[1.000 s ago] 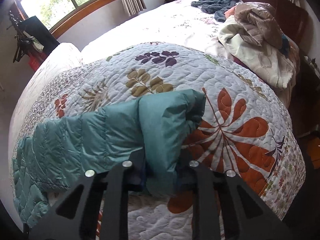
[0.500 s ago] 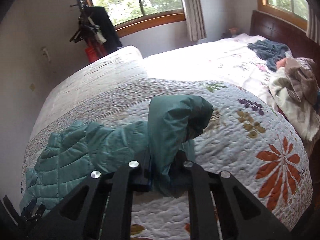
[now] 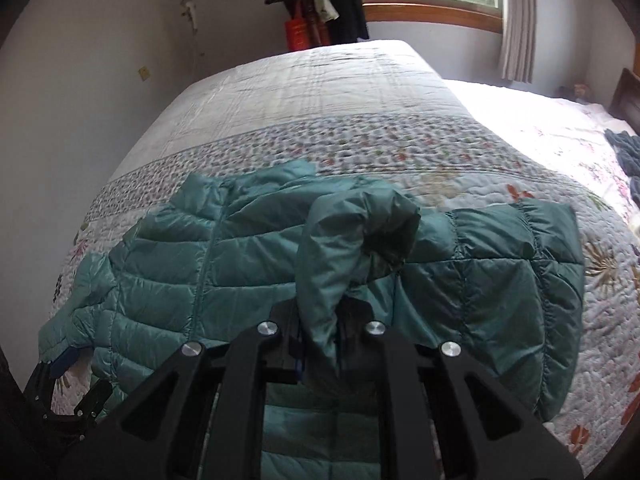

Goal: Fold large clothes
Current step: 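Fold the sleeve across the jacket front with the right gripper and release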

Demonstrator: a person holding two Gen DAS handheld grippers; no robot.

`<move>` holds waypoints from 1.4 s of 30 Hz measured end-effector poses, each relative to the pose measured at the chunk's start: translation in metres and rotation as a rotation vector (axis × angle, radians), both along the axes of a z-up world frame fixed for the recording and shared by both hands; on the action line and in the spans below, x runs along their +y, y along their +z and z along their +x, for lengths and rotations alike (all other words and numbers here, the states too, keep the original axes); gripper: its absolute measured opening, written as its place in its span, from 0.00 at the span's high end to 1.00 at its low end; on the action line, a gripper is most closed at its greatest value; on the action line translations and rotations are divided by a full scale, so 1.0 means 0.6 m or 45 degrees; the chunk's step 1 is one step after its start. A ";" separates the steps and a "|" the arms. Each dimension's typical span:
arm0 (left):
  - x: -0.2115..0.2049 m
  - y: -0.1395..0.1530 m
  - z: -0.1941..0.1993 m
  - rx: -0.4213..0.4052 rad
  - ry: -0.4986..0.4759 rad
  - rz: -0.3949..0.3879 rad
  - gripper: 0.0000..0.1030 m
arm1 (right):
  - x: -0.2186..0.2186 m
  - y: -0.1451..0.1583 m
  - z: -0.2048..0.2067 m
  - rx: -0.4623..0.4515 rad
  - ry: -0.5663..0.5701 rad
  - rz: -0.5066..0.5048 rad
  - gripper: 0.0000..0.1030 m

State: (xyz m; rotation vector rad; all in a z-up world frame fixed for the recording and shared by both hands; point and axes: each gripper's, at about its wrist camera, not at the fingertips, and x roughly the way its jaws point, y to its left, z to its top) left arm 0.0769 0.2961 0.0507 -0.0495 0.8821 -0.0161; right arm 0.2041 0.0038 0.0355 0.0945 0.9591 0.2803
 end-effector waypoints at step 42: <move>0.037 -0.012 0.168 0.093 0.004 -0.380 0.95 | -0.167 -0.051 0.009 -0.032 -0.289 0.140 0.49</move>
